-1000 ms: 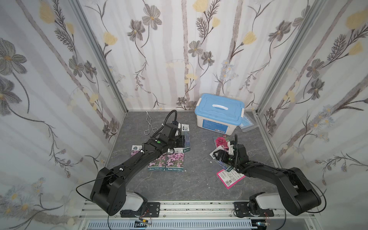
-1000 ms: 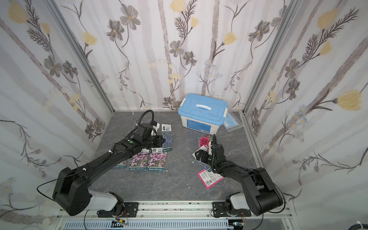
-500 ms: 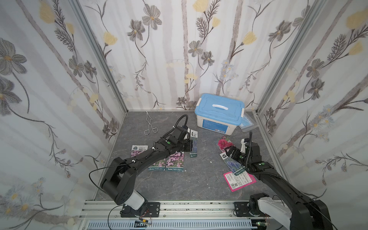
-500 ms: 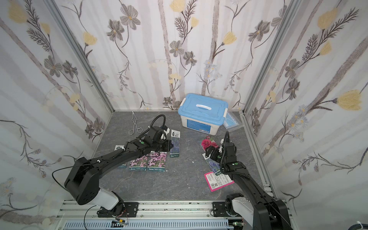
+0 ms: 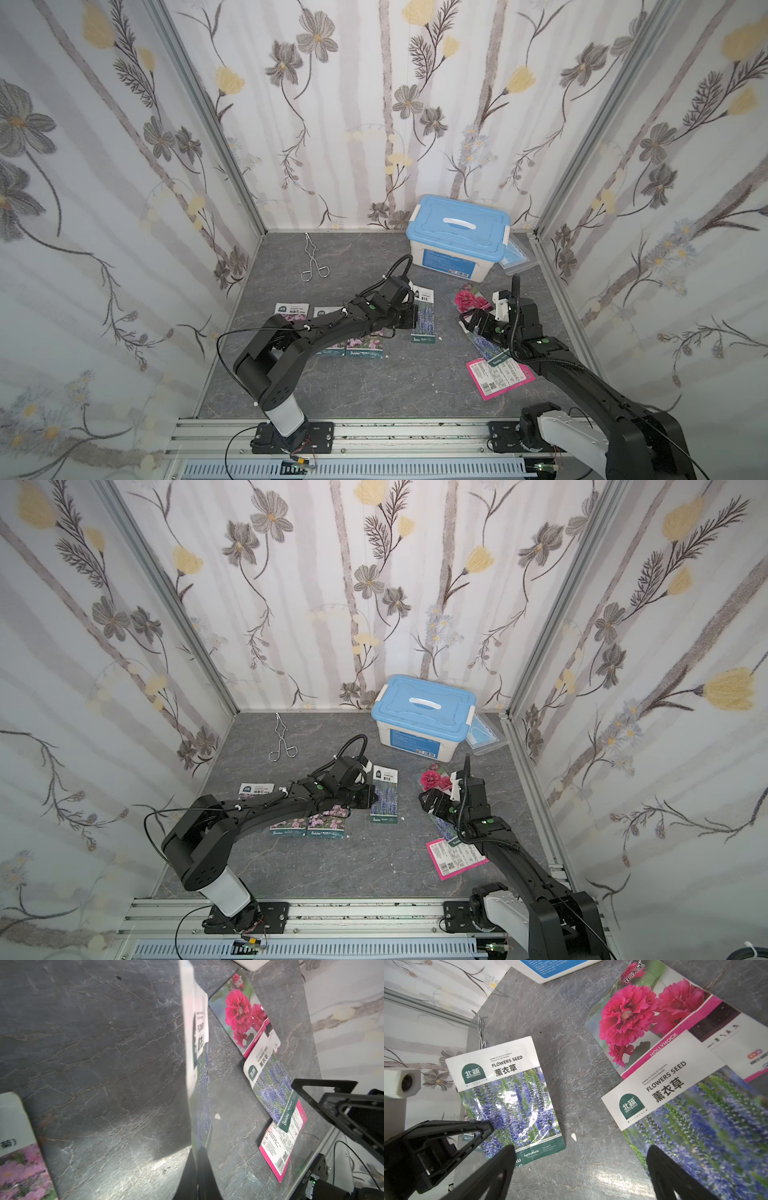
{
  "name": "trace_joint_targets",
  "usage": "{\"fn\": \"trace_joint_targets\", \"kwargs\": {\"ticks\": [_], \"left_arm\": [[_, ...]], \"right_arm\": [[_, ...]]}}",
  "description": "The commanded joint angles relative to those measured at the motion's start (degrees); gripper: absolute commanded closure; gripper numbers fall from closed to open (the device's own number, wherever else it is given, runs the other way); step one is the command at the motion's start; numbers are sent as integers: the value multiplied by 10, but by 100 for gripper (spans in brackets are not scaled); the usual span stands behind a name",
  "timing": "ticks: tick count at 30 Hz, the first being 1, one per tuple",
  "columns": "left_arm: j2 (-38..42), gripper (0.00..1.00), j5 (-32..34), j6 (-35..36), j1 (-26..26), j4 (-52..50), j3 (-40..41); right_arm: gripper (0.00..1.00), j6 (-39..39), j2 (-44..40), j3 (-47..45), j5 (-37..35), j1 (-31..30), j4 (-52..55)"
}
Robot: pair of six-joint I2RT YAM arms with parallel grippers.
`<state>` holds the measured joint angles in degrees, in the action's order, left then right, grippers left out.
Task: Arrange the seed packets in a row
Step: Place the seed packet at the center of the board.
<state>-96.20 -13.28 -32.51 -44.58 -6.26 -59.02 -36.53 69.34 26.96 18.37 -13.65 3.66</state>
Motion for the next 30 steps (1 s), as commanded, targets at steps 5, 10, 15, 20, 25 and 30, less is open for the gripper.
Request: {"fn": "trace_joint_targets", "kwargs": {"ticks": [5, 10, 15, 20, 25, 30], "left_arm": [[-21, 100, 18, -9, -1, -41, 9], [-34, 100, 6, 1, -1, -63, 8], [-37, 100, 10, 14, 0, -84, 13], [-50, 100, 15, 29, 6, -98, 7], [-65, 100, 20, 50, 20, -122, -7], [-66, 100, 24, 66, 30, -138, -12]], "right_arm": [[0, 10, 12, 4, 10, -5, -34], [0, 15, 23, 4, 5, -16, -39], [0, 19, 34, 2, 0, -30, -45], [0, 20, 38, -1, -3, -36, -52], [0, 21, 36, -4, -3, -42, -53], [0, 19, 33, -10, -6, -43, -57]]}}
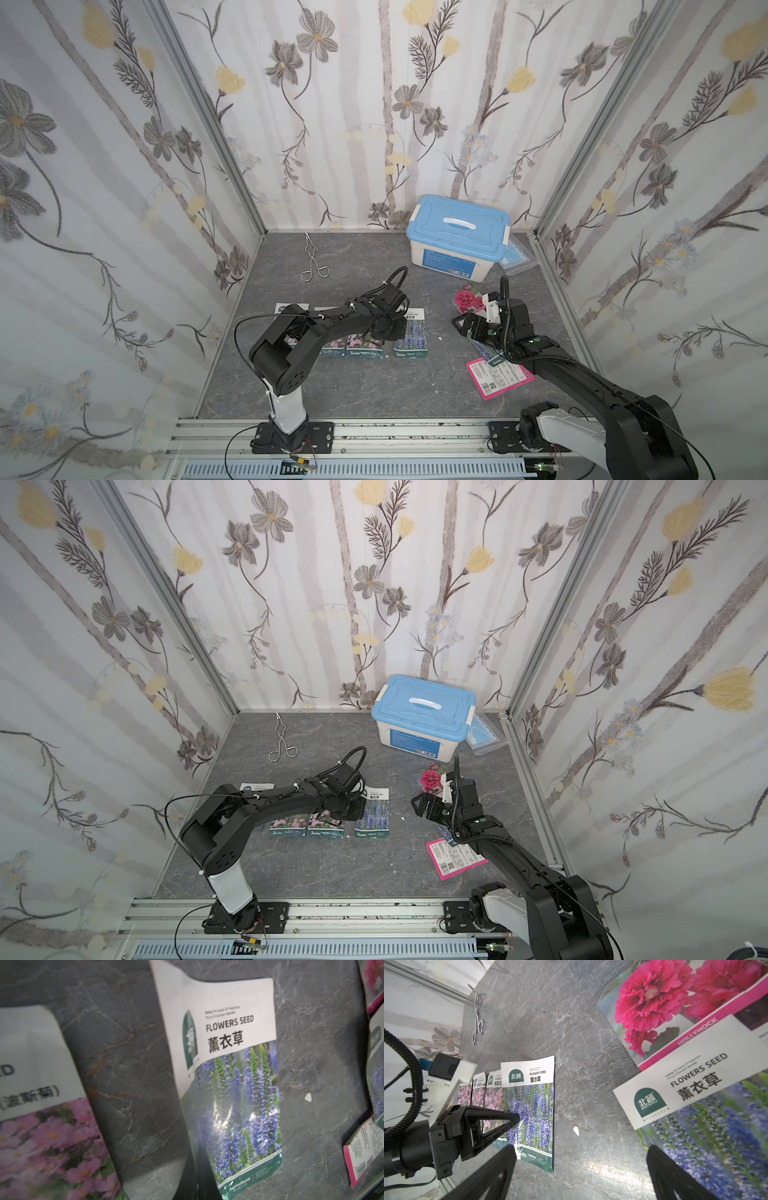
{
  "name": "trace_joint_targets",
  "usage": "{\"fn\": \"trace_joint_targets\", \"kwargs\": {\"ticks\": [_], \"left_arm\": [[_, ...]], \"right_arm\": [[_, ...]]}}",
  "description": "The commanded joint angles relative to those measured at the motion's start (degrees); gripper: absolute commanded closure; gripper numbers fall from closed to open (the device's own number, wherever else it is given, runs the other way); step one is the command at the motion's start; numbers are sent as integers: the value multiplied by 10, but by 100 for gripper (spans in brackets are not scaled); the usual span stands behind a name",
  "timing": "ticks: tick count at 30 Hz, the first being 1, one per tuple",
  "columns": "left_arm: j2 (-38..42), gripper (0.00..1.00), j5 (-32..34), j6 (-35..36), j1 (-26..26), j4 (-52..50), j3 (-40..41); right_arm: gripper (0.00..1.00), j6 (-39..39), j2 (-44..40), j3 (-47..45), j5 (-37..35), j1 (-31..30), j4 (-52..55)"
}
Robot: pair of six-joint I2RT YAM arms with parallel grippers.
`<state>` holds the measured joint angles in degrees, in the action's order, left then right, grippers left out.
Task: Arrange the seed packets in a row
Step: Place the seed packet at the center of the board.
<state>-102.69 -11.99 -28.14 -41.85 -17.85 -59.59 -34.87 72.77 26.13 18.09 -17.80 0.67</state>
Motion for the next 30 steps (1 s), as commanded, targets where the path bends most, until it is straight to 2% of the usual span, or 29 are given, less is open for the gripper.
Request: {"fn": "trace_joint_targets", "kwargs": {"ticks": [1, 11, 12, 16, 19, 21, 25, 30], "left_arm": [[-1, 98, 11, 24, 3, -25, -8], [31, 81, 36, 34, 4, -61, -21], [36, 78, 40, 35, 5, -68, -23], [65, 52, 44, 35, 6, -87, -26], [85, 40, 47, 34, 7, -95, -25], [98, 35, 56, 35, 6, -106, -25], [137, 31, 78, 34, 7, -118, -16], [192, 19, 102, 27, 17, -128, 0]], "right_arm": [[0, 2, -1, -2, -3, -2, -28], [0, 0, -1, 0, -2, -7, -30], [0, 1, 0, 0, -2, -7, -31], [0, 1, 5, 3, -2, -11, -34], [0, 2, 10, 9, -3, -13, -33], [0, 1, 14, 12, -3, -17, -36], [0, 1, 38, 35, -8, -36, -37], [0, 8, 113, 110, -51, -96, -18]]}}
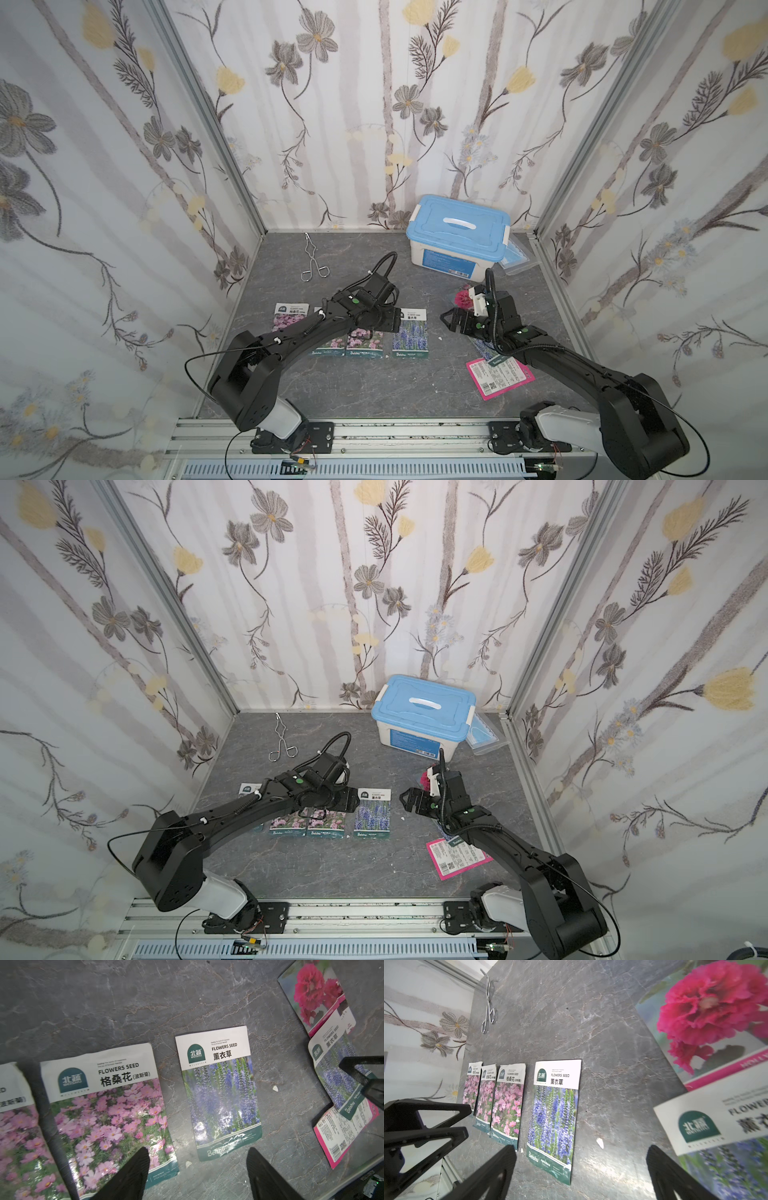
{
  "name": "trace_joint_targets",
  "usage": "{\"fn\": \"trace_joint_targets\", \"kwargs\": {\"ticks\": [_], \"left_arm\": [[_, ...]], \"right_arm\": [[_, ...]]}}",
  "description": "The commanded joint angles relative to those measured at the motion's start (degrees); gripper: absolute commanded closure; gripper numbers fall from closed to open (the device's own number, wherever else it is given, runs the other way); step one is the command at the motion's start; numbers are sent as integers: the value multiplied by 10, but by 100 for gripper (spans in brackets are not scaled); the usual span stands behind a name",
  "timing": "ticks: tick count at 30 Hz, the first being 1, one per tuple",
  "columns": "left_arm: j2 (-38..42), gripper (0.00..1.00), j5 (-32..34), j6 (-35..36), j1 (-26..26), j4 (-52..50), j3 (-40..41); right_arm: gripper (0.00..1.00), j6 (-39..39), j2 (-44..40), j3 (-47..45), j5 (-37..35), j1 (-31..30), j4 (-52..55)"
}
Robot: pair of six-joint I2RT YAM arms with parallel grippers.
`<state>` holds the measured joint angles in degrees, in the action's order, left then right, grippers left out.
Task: Arrange the seed packets in a row
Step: Place the seed packet at the center of the board, then move the seed packet to the center of the board.
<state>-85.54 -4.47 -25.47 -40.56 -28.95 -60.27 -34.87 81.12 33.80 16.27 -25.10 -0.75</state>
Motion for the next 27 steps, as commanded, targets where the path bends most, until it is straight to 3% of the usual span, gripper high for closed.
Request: {"fn": "trace_joint_targets", "kwargs": {"ticks": [1, 4, 12, 27], "left_arm": [[32, 16, 29, -3, 8, -17, 12], [80, 0, 36, -15, 23, -5, 43], [209, 0, 47, -38, 81, -8, 108], [249, 0, 43, -51, 98, 3, 151]], "right_arm": [[0, 11, 48, 51, -41, -36, 3], [0, 18, 114, 114, -71, -77, 19], [0, 23, 250, 225, -161, -164, 82], [0, -16, 295, 248, -139, -240, 66]]}}
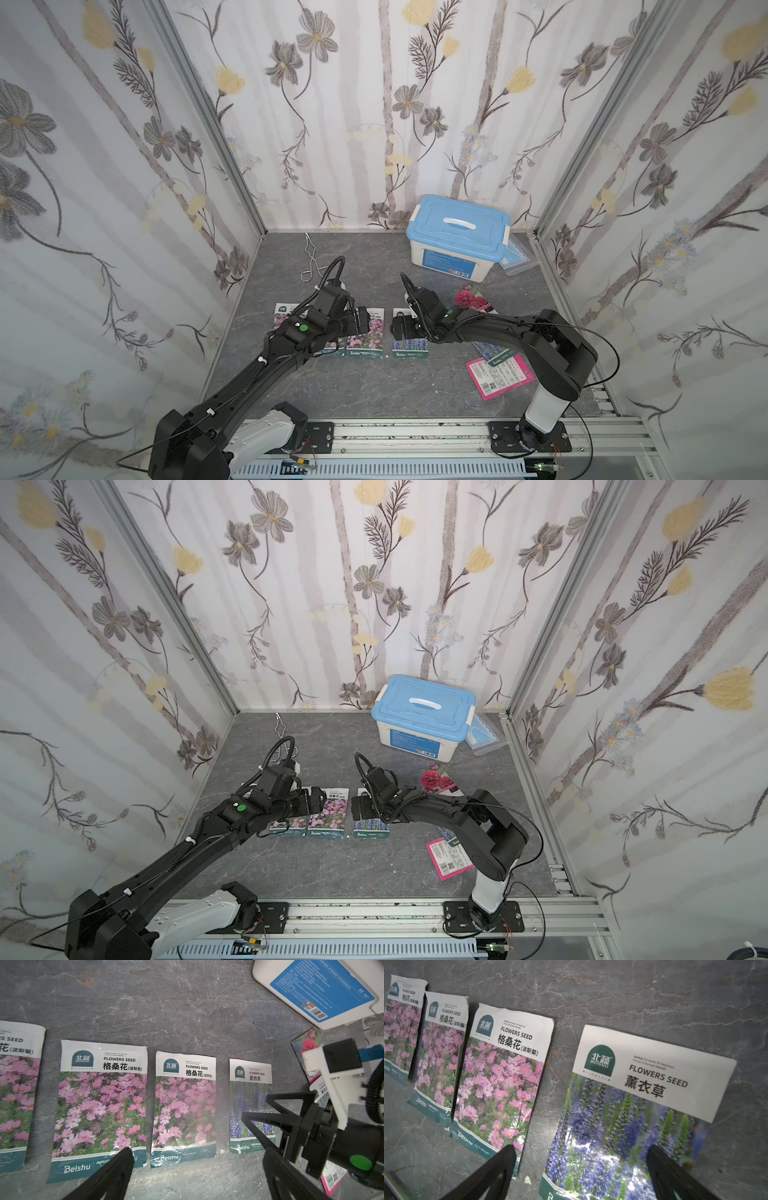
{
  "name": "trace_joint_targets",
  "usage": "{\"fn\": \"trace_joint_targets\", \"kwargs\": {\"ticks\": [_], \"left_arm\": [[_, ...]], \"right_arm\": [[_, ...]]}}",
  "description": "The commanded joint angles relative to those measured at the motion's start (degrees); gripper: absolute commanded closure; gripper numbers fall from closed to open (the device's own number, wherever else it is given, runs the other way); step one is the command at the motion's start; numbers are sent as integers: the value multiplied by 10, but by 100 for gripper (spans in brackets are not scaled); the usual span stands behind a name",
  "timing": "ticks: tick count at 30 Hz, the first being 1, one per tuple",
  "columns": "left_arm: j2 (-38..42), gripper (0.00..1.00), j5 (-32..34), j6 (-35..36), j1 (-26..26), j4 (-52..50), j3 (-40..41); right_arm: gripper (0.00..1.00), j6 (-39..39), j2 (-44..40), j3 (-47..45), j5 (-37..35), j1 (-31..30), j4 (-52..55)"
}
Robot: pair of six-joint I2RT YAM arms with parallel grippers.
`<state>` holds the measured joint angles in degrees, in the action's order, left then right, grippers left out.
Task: Arrange the seed packets in a row
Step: Move the seed packet to the center of the board.
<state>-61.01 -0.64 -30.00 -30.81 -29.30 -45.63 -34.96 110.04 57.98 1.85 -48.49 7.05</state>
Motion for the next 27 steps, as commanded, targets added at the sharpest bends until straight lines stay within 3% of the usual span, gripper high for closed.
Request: {"fn": "trace_joint_targets", "kwargs": {"ticks": [1, 18, 27], "left_arm": [[4, 0, 6, -6, 0, 6, 5], [-3, 0, 3, -8, 2, 15, 2], [-12, 0, 3, -7, 2, 17, -2]], "right_arm": [[0, -16, 8, 7, 7, -9, -13], [0, -27, 42, 20, 71, -15, -59], [0, -23, 13, 30, 48, -10, -38]]}}
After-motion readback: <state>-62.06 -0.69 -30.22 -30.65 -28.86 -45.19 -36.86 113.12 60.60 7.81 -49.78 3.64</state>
